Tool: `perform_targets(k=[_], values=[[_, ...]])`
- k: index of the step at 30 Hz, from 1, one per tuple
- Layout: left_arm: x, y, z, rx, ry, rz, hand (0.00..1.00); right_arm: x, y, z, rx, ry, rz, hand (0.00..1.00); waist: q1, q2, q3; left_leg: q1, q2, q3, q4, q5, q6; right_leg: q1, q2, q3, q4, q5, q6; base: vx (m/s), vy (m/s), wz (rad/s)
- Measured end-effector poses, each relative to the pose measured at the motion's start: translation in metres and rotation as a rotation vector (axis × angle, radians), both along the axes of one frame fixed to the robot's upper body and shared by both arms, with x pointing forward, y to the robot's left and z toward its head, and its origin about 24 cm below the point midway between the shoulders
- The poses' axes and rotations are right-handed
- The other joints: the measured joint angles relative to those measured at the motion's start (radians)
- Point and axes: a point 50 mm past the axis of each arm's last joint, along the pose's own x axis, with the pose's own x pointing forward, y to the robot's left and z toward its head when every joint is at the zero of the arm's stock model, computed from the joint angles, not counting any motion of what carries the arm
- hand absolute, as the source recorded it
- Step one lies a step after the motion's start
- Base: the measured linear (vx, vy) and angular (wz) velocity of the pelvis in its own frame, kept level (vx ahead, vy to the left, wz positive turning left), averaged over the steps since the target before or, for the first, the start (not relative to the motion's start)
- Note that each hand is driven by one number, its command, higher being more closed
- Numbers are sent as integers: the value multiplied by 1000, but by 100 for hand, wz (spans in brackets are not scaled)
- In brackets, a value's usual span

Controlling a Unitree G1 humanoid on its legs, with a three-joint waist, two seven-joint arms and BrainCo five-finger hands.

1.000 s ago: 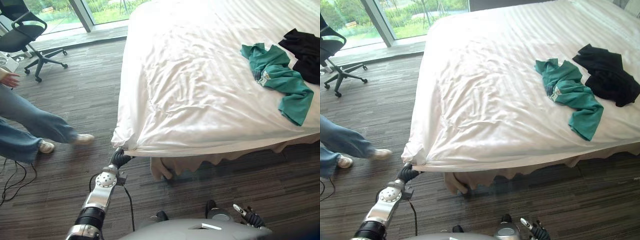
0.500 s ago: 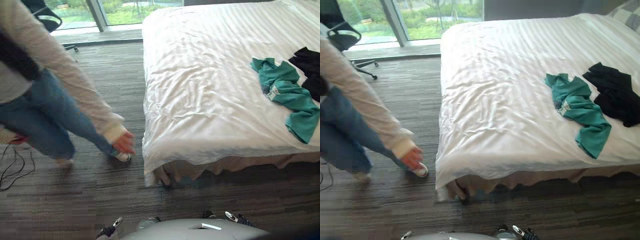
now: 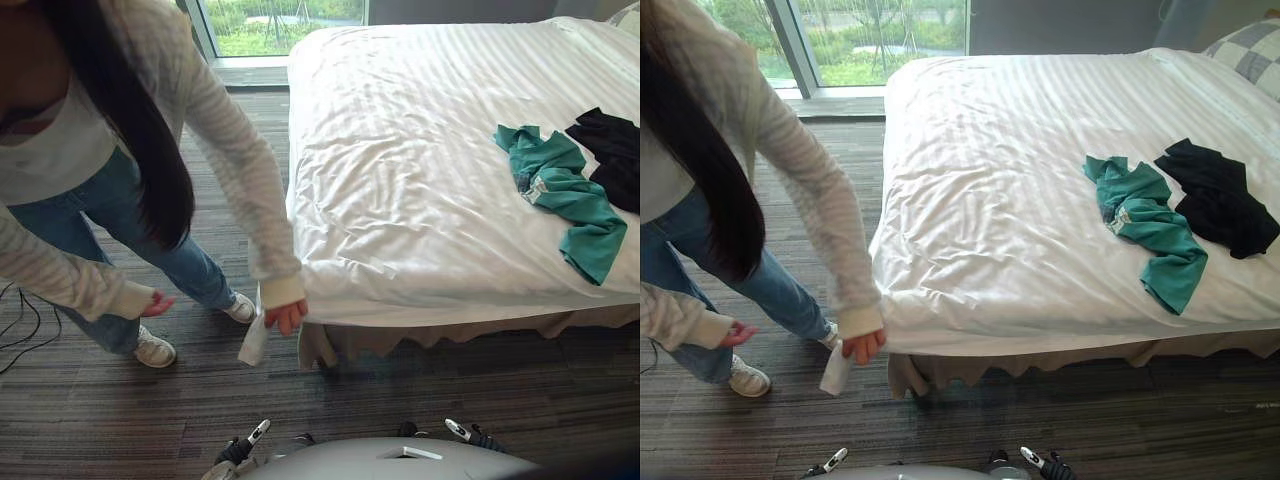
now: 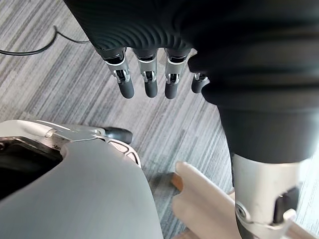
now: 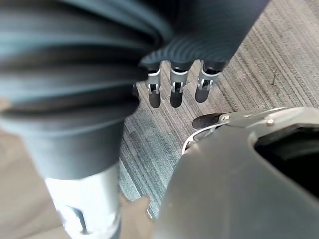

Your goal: Tidy the bed and pick cloth on bed and put in laundry

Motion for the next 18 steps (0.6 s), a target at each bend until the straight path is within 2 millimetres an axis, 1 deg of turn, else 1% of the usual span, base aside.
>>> perform_targets(k=[6, 9, 12, 18], values=[[2, 0, 0, -15, -2, -32, 0, 0, 0, 0, -4, -3, -1, 0, -1, -3, 1, 10, -2, 4, -8, -1, -1, 4, 0, 1, 0, 1, 2, 5, 0, -1], [1, 0, 0, -35, 4, -14, 0, 0, 0, 0, -8, -1, -4, 0, -2, -7, 8, 27, -4, 6, -14, -1, -1, 19, -1, 2, -1, 1, 2, 0, 0, 0], [4, -1, 0, -54, -3, -49, 0, 1, 1, 0, -7, -3, -3, 0, 0, -13, 9, 26, -2, 6, -13, -1, -1, 17, -4, 2, -1, 2, 3, -45, -16, -1], [4, -2, -1, -67, -9, -64, 0, 1, 1, 0, -8, -3, -11, 0, 3, -13, 10, 36, 0, 24, -15, -2, -2, 17, -4, 18, -1, 3, 5, -29, -15, -9]])
